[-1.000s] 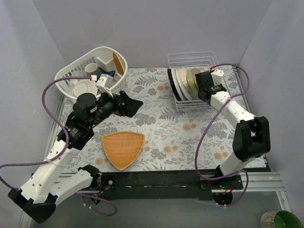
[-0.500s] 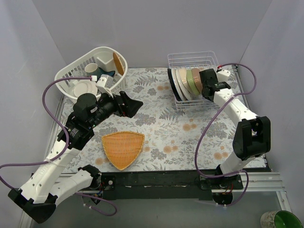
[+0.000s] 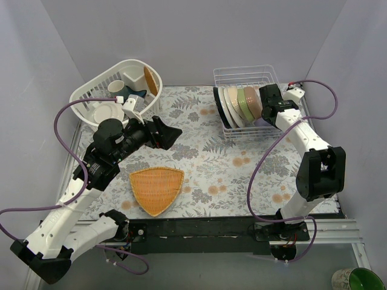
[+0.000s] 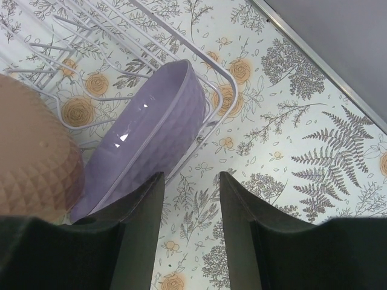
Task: Load the plates into the dish rack
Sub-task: Pick up the plate from the dish rack.
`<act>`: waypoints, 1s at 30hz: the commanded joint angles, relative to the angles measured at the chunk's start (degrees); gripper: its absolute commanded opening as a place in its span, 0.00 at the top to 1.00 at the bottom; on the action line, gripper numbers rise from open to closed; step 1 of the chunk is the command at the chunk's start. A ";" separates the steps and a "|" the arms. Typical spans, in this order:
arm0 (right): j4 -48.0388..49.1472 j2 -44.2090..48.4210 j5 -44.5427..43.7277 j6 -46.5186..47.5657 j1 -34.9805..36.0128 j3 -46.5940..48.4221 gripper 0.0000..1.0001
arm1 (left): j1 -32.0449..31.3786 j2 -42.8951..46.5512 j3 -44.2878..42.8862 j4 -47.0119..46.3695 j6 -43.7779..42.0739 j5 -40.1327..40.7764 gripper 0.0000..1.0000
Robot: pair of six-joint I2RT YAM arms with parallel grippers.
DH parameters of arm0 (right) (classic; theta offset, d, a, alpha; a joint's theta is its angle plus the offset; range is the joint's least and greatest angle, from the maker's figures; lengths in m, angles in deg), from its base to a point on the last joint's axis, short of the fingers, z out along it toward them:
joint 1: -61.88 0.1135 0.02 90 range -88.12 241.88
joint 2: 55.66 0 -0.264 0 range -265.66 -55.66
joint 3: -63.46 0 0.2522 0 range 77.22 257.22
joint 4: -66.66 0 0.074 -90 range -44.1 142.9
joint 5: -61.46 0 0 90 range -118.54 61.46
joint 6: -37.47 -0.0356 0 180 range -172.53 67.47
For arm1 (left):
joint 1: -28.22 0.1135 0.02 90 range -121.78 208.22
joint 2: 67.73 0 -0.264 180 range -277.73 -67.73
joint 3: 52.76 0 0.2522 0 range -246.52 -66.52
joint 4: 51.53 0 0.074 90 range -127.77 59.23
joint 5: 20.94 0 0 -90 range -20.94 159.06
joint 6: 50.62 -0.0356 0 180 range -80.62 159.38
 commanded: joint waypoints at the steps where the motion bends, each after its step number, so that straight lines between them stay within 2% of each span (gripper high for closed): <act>1: -0.31 0.69 -0.17 -3.18 -0.30 2.10 0.50 | 0.26 0.76 0.08 0.49 -0.86 0.20 0.02; 13: -0.92 2.80 5.10 -3.62 -0.30 7.37 0.47 | 0.26 0.67 0.08 0.23 -0.78 -0.33 0.02; 30: -1.10 -0.53 5.11 -4.68 -0.30 5.53 0.47 | 0.26 1.28 0.87 0.75 -1.39 0.29 0.02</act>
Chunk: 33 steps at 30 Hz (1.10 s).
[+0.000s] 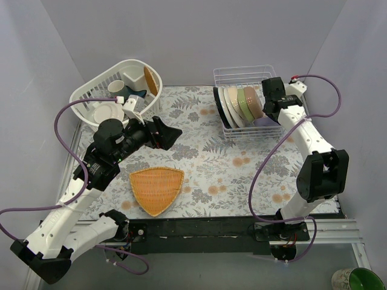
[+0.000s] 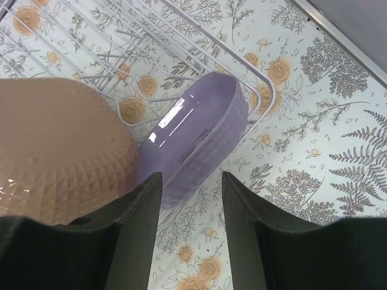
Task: Load the plates into the dish rack
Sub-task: Pick up the plate from the dish rack.
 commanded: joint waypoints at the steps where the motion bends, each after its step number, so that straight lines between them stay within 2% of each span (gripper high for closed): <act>1: 0.08 -1.87 -0.64 -1.46 -0.25 0.22 0.47 | 0.26 1.26 0.68 0.75 -1.17 0.38 0.02; 11: -1.15 -4.86 -1.52 -2.34 -0.34 0.22 0.49 | 0.26 0.91 0.67 0.67 -1.35 0.46 0.02; 23: -0.97 -3.98 -1.78 -2.26 -0.52 -0.75 0.87 | 0.26 0.82 0.59 0.67 -1.61 0.64 0.02; 24: -0.88 -4.07 -1.70 -2.26 -0.60 -0.84 0.92 | 0.26 0.82 0.59 0.75 -1.61 0.55 0.02; 27: -0.97 -3.98 -1.34 -2.26 -0.69 -1.01 0.99 | 0.26 1.00 0.59 0.75 -1.52 0.64 0.02; 31: -0.97 -3.72 -1.08 -1.99 -0.78 -1.28 0.99 | 0.26 1.44 1.02 1.02 -1.61 0.64 0.02; 33: -0.97 -3.63 -1.17 -1.55 -0.78 -1.19 0.89 | 0.26 1.53 1.03 1.02 -1.44 0.64 0.02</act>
